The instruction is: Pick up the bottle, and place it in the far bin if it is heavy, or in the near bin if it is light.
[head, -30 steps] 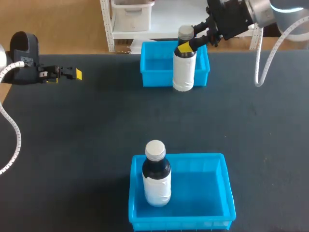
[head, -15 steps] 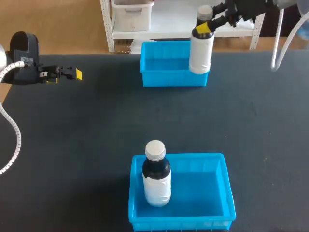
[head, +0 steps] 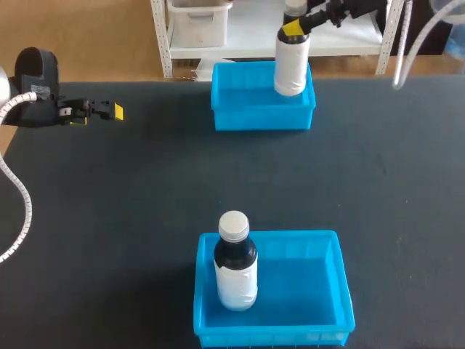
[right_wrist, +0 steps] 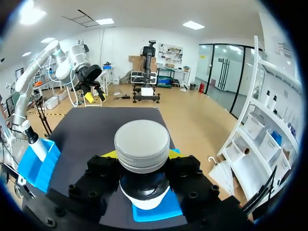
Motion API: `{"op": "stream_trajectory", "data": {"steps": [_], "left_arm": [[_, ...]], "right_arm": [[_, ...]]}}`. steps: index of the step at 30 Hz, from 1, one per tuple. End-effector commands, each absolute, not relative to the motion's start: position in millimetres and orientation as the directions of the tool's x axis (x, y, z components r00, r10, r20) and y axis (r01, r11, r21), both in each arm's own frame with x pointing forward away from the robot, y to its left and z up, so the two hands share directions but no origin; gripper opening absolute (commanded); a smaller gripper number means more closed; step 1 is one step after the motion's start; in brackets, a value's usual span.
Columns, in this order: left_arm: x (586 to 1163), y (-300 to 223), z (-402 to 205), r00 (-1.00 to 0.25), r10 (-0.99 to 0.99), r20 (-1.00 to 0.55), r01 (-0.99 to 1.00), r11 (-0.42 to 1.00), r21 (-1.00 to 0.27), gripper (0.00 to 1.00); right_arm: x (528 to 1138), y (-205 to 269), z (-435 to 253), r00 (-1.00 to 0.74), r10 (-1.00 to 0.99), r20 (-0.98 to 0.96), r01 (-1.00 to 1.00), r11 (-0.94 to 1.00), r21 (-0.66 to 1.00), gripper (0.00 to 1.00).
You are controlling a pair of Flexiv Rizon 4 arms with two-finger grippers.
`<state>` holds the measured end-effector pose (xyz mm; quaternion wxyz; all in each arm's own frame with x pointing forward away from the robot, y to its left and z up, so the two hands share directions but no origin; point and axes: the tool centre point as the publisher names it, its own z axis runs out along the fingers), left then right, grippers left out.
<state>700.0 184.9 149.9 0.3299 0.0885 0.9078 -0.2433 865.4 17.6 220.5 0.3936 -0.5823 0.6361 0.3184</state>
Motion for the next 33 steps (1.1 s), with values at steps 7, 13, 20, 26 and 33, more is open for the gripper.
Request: {"op": "stream_trajectory", "data": {"steps": [7,13,20,26,33], "left_arm": [[700.0,184.9,149.9,-0.767,0.000,-0.642,0.321,0.866,-0.383,1.00],[700.0,184.9,149.9,-0.767,0.000,-0.642,0.321,0.866,-0.383,1.00],[700.0,184.9,149.9,-0.767,0.000,-0.642,0.321,0.866,-0.383,1.00],[700.0,184.9,149.9,-0.767,0.000,-0.642,0.321,0.866,-0.383,1.00],[700.0,184.9,149.9,-0.767,0.000,-0.642,0.321,0.866,-0.383,1.00]], "right_arm": [[920.1,72.8,196.6,0.005,-0.459,-0.888,-1.000,-0.020,0.004,0.00],[930.2,88.8,180.6,0.001,-0.456,-0.890,-0.998,-0.050,0.024,0.00],[942.4,99.2,161.6,-0.012,-0.456,-0.890,-0.996,-0.073,0.051,0.00],[948.7,104.5,149.0,-0.027,-0.453,-0.891,-0.994,-0.084,0.073,0.00],[954.1,109.0,139.4,-0.036,-0.459,-0.888,-0.991,-0.097,0.091,0.00]]}}
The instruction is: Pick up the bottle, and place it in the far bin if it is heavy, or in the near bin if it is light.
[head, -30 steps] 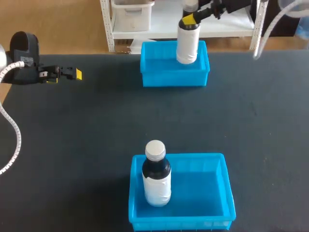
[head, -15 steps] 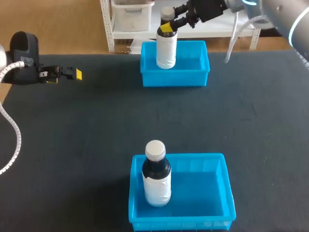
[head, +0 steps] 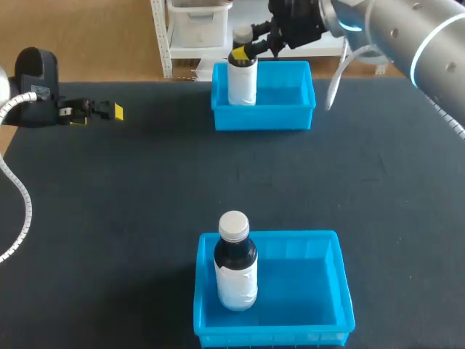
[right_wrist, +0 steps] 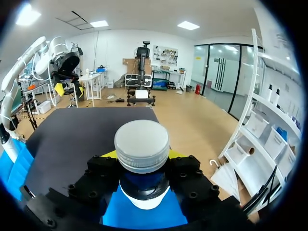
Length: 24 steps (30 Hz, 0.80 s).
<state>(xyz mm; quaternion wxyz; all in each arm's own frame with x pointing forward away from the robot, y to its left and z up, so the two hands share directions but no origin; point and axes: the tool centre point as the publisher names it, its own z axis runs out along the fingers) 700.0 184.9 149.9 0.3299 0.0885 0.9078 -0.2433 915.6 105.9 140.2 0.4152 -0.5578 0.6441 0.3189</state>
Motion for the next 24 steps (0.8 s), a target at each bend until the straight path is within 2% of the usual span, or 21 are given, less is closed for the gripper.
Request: {"op": "stream_trajectory", "data": {"steps": [1,8,11,16,19,20,24], "left_arm": [[700.0,184.9,149.9,-0.767,0.000,-0.642,0.321,0.866,-0.383,1.00],[700.0,184.9,149.9,-0.767,0.000,-0.642,0.321,0.866,-0.383,1.00],[700.0,184.9,149.9,-0.767,0.000,-0.642,0.321,0.866,-0.383,1.00],[700.0,184.9,149.9,-0.767,0.000,-0.642,0.321,0.866,-0.383,1.00],[700.0,184.9,149.9,-0.767,0.000,-0.642,0.321,0.866,-0.383,1.00],[700.0,184.9,149.9,-0.767,0.000,-0.642,0.321,0.866,-0.383,1.00],[700.0,184.9,149.9,-0.767,0.000,-0.642,0.321,0.866,-0.383,1.00]], "right_arm": [[954.5,109.3,138.4,-0.039,-0.459,-0.888,-0.991,-0.099,0.095,0.00],[956.5,111.4,131.2,-0.062,-0.457,-0.887,-0.986,-0.109,0.125,0.00],[958.1,111.6,129.0,-0.069,-0.460,-0.885,-0.985,-0.111,0.135,0.24],[960.5,111.1,126.2,-0.083,-0.465,-0.881,-0.982,-0.112,0.151,0.48],[961.3,110.7,125.5,-0.086,-0.469,-0.879,-0.981,-0.113,0.157,0.80],[961.5,110.4,125.5,-0.088,-0.470,-0.878,-0.981,-0.114,0.160,1.00],[962.1,106.6,126.1,-0.099,-0.481,-0.871,-0.979,-0.111,0.172,1.00]]}}
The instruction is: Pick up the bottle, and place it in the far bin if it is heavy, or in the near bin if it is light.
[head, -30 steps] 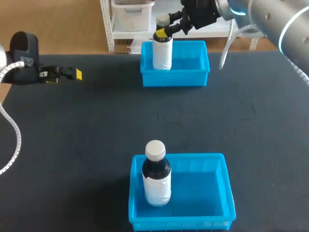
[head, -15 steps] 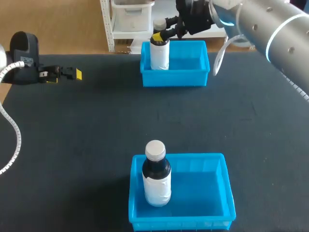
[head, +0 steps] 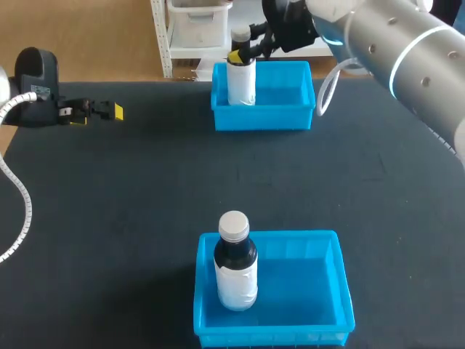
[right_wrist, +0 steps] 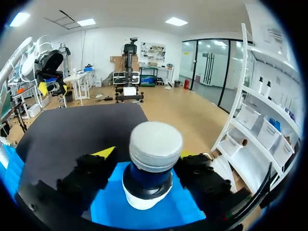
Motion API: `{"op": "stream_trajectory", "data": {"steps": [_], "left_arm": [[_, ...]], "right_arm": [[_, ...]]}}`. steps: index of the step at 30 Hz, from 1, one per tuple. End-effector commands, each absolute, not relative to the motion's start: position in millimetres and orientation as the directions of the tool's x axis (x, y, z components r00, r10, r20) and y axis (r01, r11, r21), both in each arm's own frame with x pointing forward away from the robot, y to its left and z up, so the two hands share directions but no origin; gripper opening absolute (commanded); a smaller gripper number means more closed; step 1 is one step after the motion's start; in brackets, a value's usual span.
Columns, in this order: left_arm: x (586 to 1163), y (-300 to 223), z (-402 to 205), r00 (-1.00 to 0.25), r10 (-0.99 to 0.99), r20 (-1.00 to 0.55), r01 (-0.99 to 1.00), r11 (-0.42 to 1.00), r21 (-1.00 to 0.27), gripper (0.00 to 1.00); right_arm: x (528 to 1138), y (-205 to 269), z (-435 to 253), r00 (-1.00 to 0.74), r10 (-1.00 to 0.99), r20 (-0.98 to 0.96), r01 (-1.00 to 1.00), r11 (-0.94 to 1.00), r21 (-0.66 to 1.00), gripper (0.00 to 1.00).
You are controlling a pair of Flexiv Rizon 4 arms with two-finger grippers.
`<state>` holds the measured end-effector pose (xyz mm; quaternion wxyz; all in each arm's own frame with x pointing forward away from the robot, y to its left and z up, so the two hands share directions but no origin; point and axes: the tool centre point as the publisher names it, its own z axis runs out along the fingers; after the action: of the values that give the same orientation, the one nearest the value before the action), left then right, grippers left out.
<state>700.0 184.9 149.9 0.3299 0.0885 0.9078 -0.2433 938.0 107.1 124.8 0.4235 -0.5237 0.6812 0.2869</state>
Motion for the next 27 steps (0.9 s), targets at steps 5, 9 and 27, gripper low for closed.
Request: {"op": "stream_trajectory", "data": {"steps": [5,9,27], "left_arm": [[700.0,184.9,149.9,-0.767,0.000,-0.642,0.321,0.866,-0.383,1.00],[700.0,184.9,149.9,-0.767,0.000,-0.642,0.321,0.866,-0.383,1.00],[700.0,184.9,149.9,-0.767,0.000,-0.642,0.321,0.866,-0.383,1.00]], "right_arm": [[958.0,85.8,130.7,-0.117,-0.517,-0.848,-0.983,-0.059,0.171,1.00],[949.6,59.0,136.2,-0.141,-0.547,-0.825,-0.987,0.011,0.162,1.00],[861.3,-50.7,182.5,-0.254,-0.599,-0.759,-0.938,0.344,0.042,1.00]]}}
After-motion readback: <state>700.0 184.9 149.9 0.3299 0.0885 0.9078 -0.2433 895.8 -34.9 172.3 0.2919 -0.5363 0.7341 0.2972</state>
